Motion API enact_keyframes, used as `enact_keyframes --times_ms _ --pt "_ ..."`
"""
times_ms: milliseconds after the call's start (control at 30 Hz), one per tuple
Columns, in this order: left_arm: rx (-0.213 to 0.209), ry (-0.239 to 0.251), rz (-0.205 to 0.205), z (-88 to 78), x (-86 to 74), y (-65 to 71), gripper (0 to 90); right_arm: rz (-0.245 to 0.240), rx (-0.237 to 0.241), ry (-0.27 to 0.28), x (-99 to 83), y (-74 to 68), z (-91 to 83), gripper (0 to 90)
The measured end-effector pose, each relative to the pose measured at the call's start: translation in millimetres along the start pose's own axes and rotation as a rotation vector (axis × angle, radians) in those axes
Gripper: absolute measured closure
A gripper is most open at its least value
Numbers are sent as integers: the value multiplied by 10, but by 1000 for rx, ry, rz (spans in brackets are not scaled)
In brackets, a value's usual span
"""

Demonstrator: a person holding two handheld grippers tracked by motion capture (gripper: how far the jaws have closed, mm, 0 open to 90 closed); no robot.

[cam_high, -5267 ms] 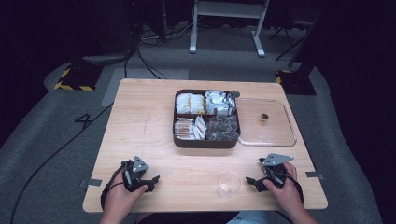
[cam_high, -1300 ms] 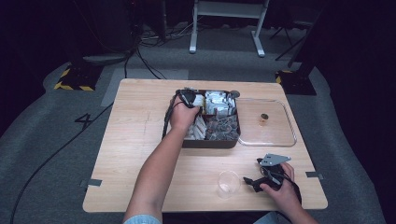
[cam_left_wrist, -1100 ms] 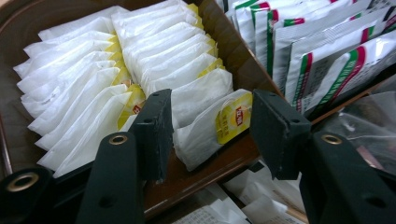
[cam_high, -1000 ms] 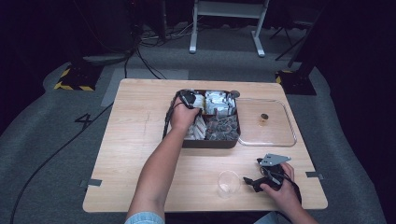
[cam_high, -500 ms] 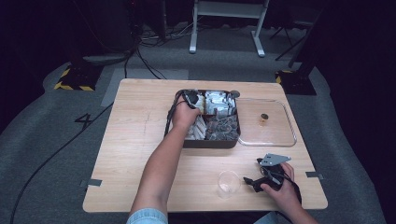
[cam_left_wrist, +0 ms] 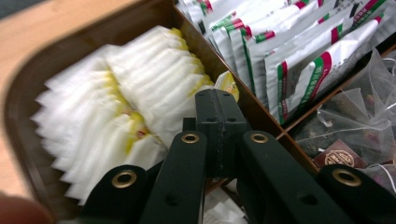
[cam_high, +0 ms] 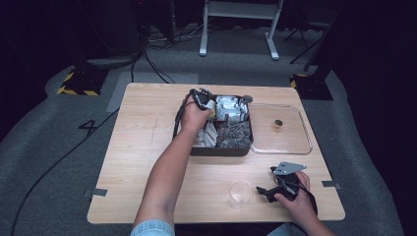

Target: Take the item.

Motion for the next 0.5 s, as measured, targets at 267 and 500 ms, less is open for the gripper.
enact_keyframes --times_ms 267,500 --pt "-18 55 1 -248 115 -73 900 -3 -1 1 1 3 0 5" --pt "-47 108 20 -497 157 -81 900 -10 12 -3 -4 11 -6 5"
Point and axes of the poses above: each handheld gripper's, and its own axes: z roughly forward along the jaws, x roughly out of its top, y roughly to its right, the point moved 5 cm from there along z, roughly forward along the jaws, and after that the axes turned 9 degrees about x, right-handed, at the moved point
